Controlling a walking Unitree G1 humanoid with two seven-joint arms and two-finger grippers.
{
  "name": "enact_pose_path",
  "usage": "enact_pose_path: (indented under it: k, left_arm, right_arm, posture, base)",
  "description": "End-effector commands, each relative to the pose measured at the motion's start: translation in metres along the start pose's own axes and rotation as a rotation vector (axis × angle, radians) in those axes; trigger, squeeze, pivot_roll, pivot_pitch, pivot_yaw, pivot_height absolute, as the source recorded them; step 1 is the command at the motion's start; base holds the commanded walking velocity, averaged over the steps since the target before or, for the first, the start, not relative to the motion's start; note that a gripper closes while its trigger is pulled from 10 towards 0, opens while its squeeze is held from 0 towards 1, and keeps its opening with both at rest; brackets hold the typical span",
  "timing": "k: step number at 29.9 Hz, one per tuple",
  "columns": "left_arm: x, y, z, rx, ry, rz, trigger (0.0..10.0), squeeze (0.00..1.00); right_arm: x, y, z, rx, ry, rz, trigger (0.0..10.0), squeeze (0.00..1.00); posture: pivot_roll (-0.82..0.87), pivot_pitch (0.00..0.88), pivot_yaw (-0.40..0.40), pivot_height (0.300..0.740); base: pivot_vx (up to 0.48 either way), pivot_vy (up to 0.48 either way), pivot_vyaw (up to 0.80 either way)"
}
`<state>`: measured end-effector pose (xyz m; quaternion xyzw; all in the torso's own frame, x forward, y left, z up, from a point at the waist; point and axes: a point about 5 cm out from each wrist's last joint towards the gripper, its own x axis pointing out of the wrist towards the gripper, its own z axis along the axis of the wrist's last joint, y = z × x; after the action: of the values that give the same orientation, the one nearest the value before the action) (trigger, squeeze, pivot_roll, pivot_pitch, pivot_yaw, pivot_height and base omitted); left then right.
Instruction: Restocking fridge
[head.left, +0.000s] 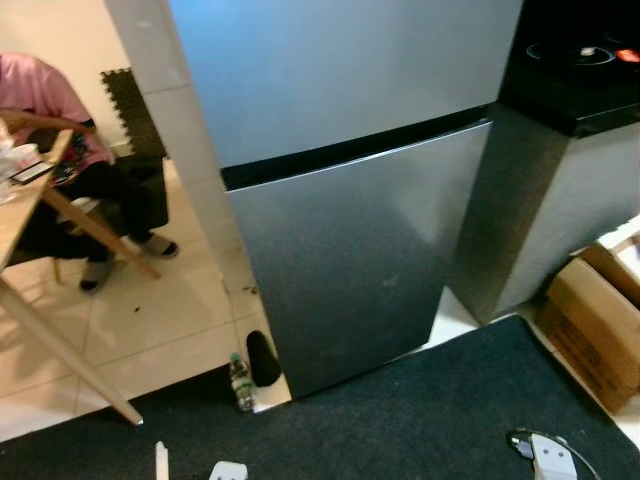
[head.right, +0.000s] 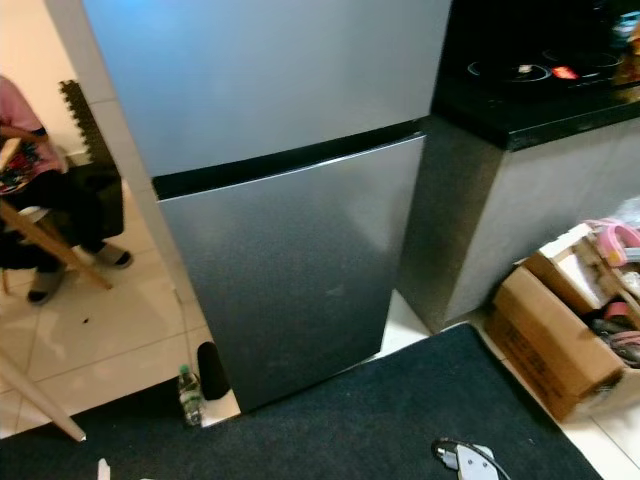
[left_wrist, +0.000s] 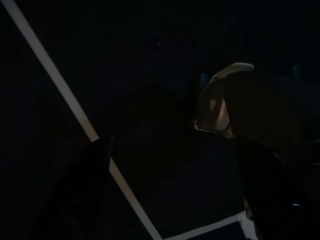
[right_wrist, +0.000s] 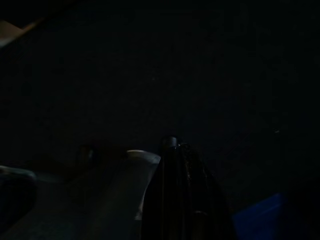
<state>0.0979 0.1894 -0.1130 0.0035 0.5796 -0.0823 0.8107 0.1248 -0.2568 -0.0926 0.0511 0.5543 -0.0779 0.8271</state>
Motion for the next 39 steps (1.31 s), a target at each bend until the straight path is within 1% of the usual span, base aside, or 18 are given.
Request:
enact_pose_path:
  k: [1, 5, 19, 24, 33, 39]
  left_arm:
    - [0.000, -0.004, -0.010, 0.012, 0.047, -0.015, 10.0, 0.00]
    - [0.000, -0.004, -0.008, 0.014, 0.043, -0.013, 10.0, 0.00]
    - [0.001, -0.004, -0.003, 0.024, 0.032, -0.012, 10.0, 0.00]
    - [0.001, -0.004, 0.001, 0.031, 0.022, -0.012, 10.0, 0.00]
    - [0.002, -0.008, -0.001, 0.038, 0.027, -0.023, 10.0, 0.00]
    - [0.002, -0.008, -0.004, 0.054, 0.038, -0.023, 10.0, 0.00]
  right_arm:
    - [0.001, 0.002, -0.001, -0.044, 0.008, -0.020, 10.0, 0.00]
    - [0.001, 0.002, -0.004, -0.068, 0.019, -0.034, 10.0, 0.00]
    - [0.001, 0.003, -0.007, -0.076, 0.031, -0.043, 10.0, 0.00]
    - [0.001, 0.004, -0.006, -0.084, 0.028, -0.042, 10.0, 0.00]
    - [0.001, 0.003, -0.006, -0.096, 0.030, -0.040, 10.0, 0.00]
    - [0.001, 0.002, -0.007, -0.105, 0.034, -0.039, 10.0, 0.00]
  posture:
    - [-0.02, 0.000, 0.011, 0.740]
    - [-0.02, 0.000, 0.012, 0.740]
    - [-0.02, 0.000, 0.017, 0.740]
    - [-0.02, 0.000, 0.018, 0.740]
    - [-0.02, 0.000, 0.015, 0.740]
    - [-0.03, 0.000, 0.016, 0.740]
  base:
    - [0.000, 0.000, 0.78]
    - [0.000, 0.000, 0.78]
    - [0.000, 0.000, 0.78]
    - [0.000, 0.000, 0.78]
    - [0.000, 0.000, 0.78]
    - [0.000, 0.000, 0.79]
